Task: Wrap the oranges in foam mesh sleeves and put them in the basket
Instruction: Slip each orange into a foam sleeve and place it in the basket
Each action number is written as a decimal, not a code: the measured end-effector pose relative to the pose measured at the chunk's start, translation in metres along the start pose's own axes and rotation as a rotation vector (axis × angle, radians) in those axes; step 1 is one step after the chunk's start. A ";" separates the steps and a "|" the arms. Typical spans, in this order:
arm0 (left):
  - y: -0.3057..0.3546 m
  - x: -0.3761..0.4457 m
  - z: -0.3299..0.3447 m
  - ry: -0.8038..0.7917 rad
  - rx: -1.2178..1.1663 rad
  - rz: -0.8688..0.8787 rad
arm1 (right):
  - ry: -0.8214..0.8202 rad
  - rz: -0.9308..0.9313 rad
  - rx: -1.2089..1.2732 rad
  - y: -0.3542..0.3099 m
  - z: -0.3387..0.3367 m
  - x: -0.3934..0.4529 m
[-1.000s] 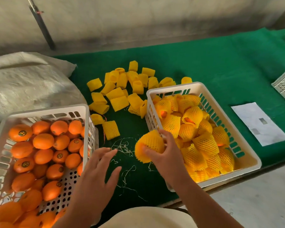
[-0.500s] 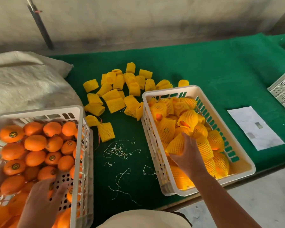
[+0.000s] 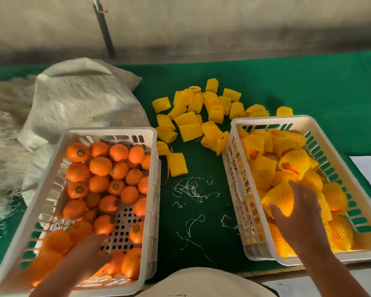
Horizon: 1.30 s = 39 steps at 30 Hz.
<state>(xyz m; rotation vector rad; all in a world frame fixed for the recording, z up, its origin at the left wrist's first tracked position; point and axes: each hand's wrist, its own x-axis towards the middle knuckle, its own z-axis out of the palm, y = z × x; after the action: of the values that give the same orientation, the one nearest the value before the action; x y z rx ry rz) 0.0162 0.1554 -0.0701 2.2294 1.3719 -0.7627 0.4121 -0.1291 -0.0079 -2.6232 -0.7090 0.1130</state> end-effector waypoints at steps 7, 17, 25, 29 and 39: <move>-0.015 0.006 -0.012 -0.052 0.202 -0.003 | 0.022 -0.130 0.122 -0.045 0.025 -0.006; -0.044 0.001 -0.008 -0.006 0.282 -0.012 | -0.149 -0.291 0.128 -0.100 0.056 -0.022; -0.017 -0.006 -0.037 0.154 -1.146 0.058 | -0.280 -0.374 0.085 -0.122 0.085 -0.016; 0.026 -0.008 -0.051 -0.208 -2.065 0.070 | -0.459 -0.376 0.030 -0.128 0.111 -0.002; 0.113 0.005 -0.052 0.317 -1.058 0.378 | -0.751 -0.419 -0.237 -0.166 0.177 0.047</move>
<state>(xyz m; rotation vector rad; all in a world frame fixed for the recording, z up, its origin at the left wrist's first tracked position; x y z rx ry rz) 0.1322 0.1417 -0.0269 1.6441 1.0326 0.4124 0.3430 0.0902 -0.0980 -2.5462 -1.5798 0.9691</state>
